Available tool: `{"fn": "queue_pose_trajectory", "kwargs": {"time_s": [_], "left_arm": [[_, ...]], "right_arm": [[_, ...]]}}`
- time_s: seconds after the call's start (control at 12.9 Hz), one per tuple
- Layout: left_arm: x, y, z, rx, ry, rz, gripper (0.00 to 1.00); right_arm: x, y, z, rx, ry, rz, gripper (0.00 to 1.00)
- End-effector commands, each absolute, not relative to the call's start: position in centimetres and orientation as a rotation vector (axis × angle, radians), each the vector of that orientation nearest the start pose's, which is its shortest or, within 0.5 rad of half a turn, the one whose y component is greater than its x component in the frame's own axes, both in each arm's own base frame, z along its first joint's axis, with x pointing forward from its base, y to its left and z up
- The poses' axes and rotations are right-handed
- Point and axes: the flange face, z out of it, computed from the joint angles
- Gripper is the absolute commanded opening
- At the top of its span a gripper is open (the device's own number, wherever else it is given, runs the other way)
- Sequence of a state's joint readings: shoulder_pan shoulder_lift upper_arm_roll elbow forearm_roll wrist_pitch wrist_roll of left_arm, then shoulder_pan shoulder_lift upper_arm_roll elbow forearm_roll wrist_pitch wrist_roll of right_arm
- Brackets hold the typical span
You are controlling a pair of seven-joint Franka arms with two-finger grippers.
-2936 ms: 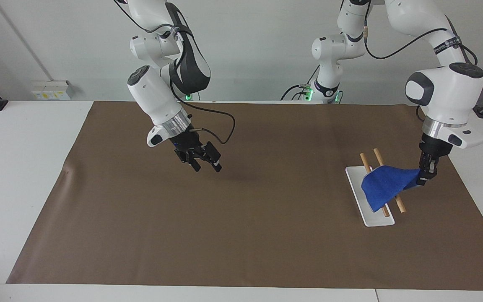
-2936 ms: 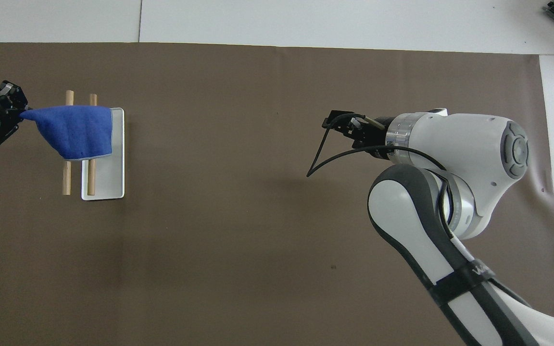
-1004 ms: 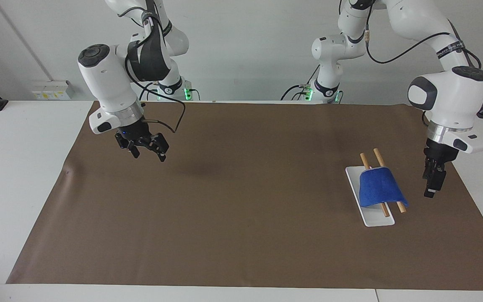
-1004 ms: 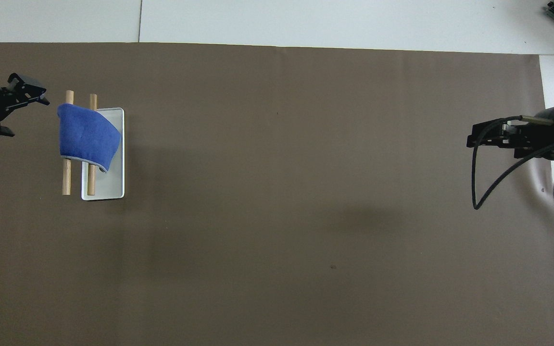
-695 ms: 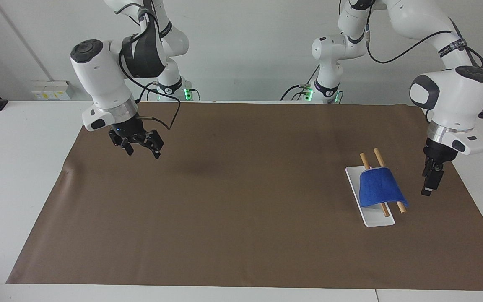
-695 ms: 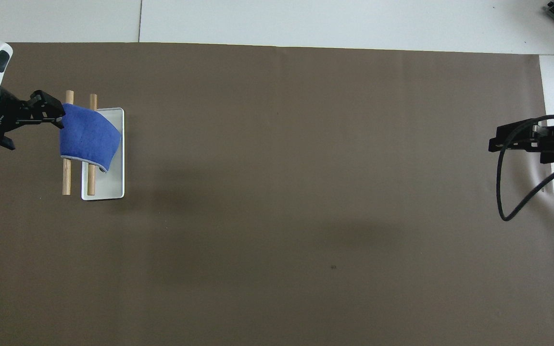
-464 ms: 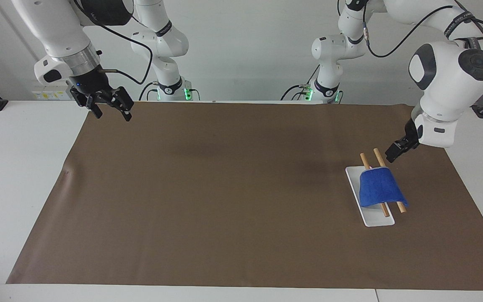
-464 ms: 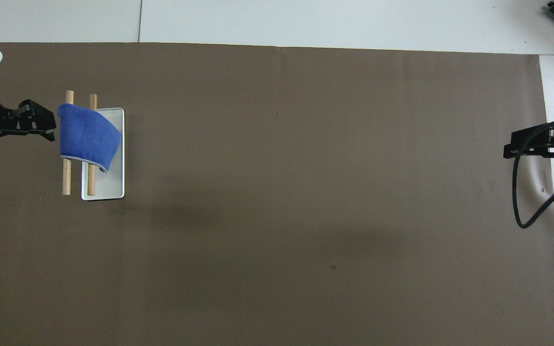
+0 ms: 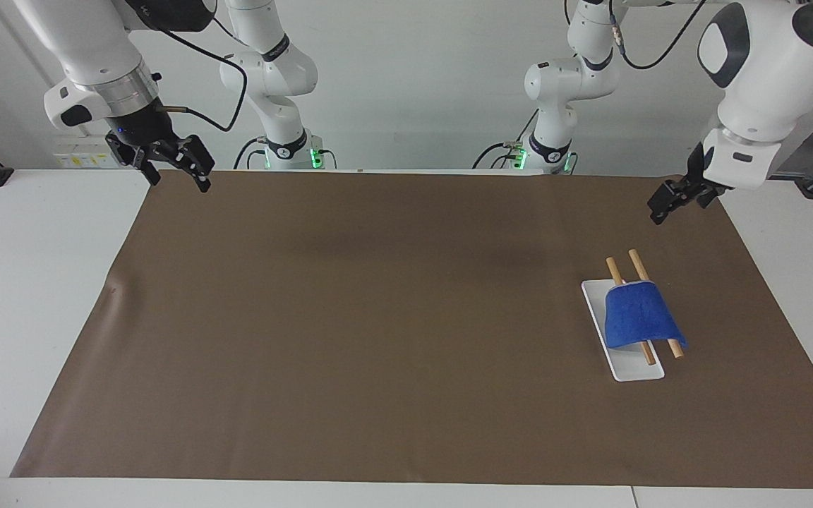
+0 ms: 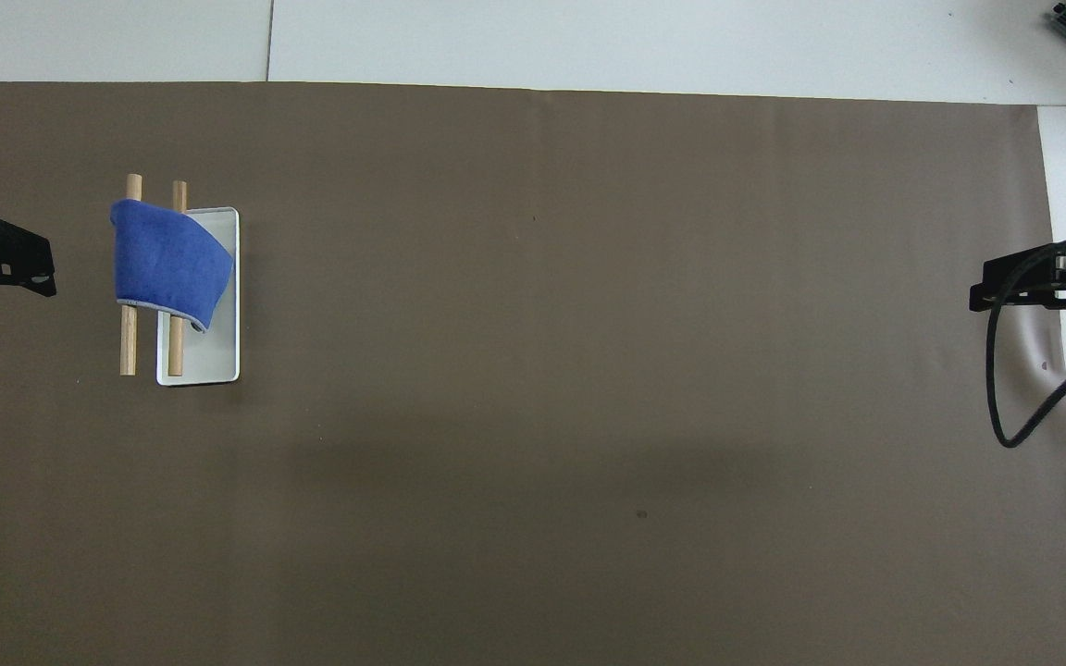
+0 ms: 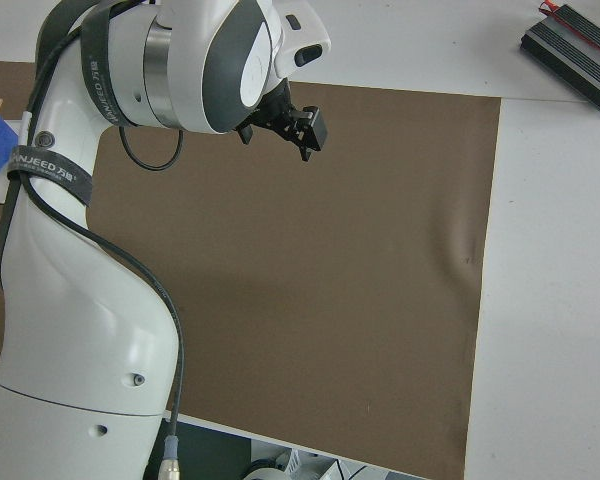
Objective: Right arm passes towel to left arm to hang
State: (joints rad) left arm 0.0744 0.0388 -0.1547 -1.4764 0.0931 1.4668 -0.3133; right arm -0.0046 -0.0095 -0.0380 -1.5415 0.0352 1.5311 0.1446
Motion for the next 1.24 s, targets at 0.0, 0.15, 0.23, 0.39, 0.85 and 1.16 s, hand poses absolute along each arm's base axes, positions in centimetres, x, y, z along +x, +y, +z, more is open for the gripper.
{"fn": "queue_pose_trajectory", "kwargs": {"time_s": [0.0,0.15,0.23,0.39,0.85,1.16], "left_arm": [[55.4,-3.0,63.7,-3.037,-0.355,0.045,1.00],[55.3,-3.1,63.6,-3.039,-0.334,0.050,1.00],[55.4,-3.2,63.6,-3.040,-0.327,0.048,1.00],[55.6,-3.3,63.3,-3.070,-0.234,0.035,1.00],[56.3,-2.6,63.7,-3.167,0.027,-0.054,1.00],[56.9,-2.2,63.8,-3.159,0.021,-0.116,1.00]], "right_arm": [[54.0,-3.9,64.4,-3.111,0.291,0.006,1.00],[54.1,-4.4,64.8,-3.113,0.276,0.015,1.00],[54.1,-4.5,65.2,-3.115,0.279,0.015,1.00],[54.1,-4.4,65.1,-3.110,0.268,0.024,1.00],[53.9,-2.9,65.3,-3.118,0.226,0.020,1.00],[53.8,-2.8,65.0,-3.121,0.219,0.017,1.00]]}}
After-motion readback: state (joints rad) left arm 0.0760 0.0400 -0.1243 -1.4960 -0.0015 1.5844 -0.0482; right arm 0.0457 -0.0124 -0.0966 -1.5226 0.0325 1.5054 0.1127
